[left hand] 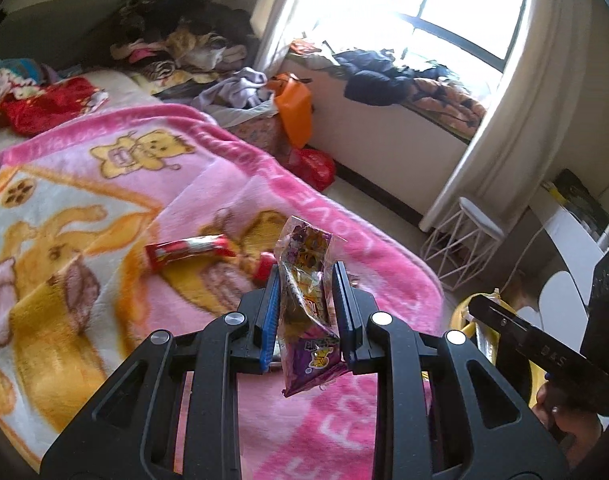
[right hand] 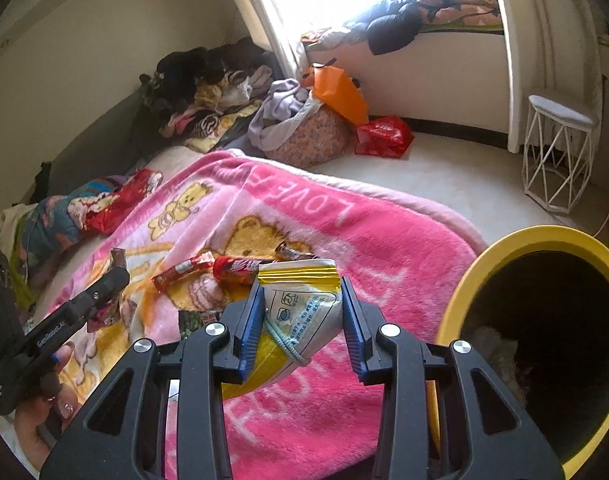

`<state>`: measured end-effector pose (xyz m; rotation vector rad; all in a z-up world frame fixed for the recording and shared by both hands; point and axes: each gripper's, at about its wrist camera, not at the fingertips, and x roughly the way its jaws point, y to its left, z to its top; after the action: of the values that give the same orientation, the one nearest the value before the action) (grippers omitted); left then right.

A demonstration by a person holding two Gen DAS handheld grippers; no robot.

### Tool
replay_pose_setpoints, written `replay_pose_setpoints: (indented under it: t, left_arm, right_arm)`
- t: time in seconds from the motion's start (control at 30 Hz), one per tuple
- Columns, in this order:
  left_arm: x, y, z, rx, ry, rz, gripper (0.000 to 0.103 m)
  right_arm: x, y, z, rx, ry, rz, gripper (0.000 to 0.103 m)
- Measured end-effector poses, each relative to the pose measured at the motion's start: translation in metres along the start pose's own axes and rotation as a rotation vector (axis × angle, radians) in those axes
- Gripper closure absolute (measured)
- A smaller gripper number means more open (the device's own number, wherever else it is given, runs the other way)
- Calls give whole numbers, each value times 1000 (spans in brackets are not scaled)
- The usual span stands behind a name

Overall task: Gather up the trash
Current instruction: 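Carry the chip bag and purple snack wrapper over the yellow bin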

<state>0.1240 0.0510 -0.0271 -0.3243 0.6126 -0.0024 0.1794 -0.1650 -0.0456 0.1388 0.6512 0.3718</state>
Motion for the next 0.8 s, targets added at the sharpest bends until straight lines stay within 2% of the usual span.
replay_pose_setpoints:
  t: [0.8]
  left_arm:
    - [8,-93,-9,163,22,-150,83]
  right_arm:
    - [-65,-81,0,147,-116,-110,69]
